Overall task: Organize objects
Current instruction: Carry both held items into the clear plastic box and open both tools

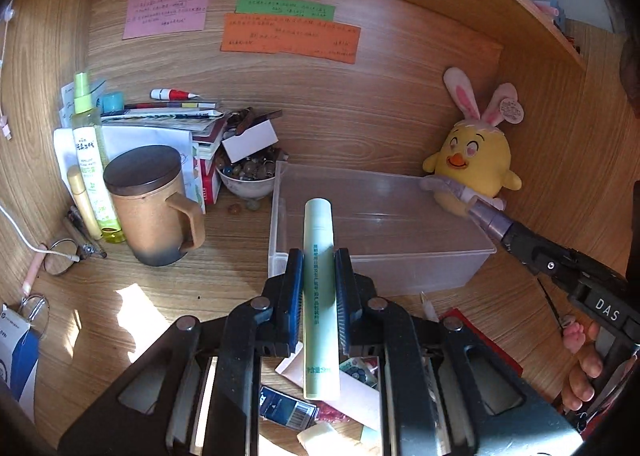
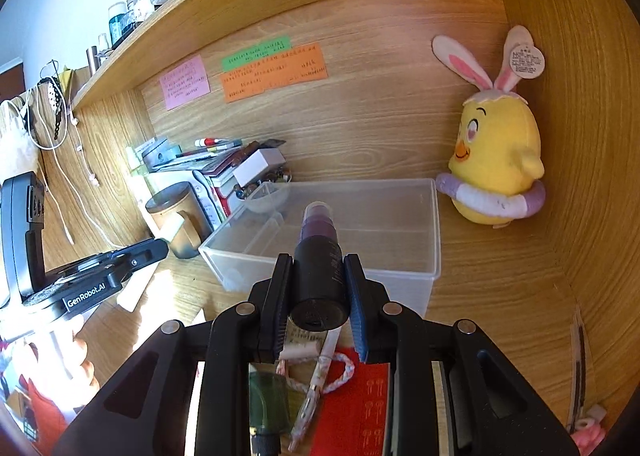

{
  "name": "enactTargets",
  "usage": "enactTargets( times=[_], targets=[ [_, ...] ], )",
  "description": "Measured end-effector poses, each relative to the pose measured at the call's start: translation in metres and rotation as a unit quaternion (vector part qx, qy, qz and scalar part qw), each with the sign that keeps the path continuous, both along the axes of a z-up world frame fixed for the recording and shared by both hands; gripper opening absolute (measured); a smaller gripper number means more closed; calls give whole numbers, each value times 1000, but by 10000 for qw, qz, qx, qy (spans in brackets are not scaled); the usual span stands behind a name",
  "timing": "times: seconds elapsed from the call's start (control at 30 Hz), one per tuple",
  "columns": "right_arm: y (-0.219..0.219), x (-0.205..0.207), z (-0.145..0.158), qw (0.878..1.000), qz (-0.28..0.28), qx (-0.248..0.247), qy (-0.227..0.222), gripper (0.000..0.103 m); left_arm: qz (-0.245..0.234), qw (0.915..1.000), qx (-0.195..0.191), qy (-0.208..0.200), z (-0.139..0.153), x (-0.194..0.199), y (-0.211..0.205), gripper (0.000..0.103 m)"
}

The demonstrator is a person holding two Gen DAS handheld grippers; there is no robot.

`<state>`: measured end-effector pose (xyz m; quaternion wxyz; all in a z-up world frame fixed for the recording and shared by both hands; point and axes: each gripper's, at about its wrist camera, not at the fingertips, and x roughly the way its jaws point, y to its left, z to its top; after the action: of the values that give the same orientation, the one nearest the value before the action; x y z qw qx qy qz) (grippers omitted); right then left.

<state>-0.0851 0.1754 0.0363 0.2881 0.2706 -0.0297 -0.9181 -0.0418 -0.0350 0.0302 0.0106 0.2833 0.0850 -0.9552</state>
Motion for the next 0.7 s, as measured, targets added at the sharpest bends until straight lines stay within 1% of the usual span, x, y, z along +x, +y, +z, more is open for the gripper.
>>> enactTargets(
  times=[0.13, 0.27, 0.4, 0.47, 0.7],
  targets=[
    [-7, -16, 4, 10000, 51, 38, 42, 24, -124, 9999, 1, 19, 6, -15, 5, 15],
    [-12, -35, 6, 9999, 138, 68, -38, 24, -215, 9998, 22, -42, 8, -33, 8, 15],
    [-18, -52, 7, 9996, 176, 186, -107, 24, -325, 9992, 107, -191, 8, -54, 6, 15],
    [-22, -63, 6, 9989, 328, 258, -214, 24, -374, 9988, 134, -271, 8, -64, 5, 15],
    [-30, -93, 6, 9981, 322, 444, -297, 24, -506, 9967, 136, -625, 3, -101, 4, 15]
  ],
)
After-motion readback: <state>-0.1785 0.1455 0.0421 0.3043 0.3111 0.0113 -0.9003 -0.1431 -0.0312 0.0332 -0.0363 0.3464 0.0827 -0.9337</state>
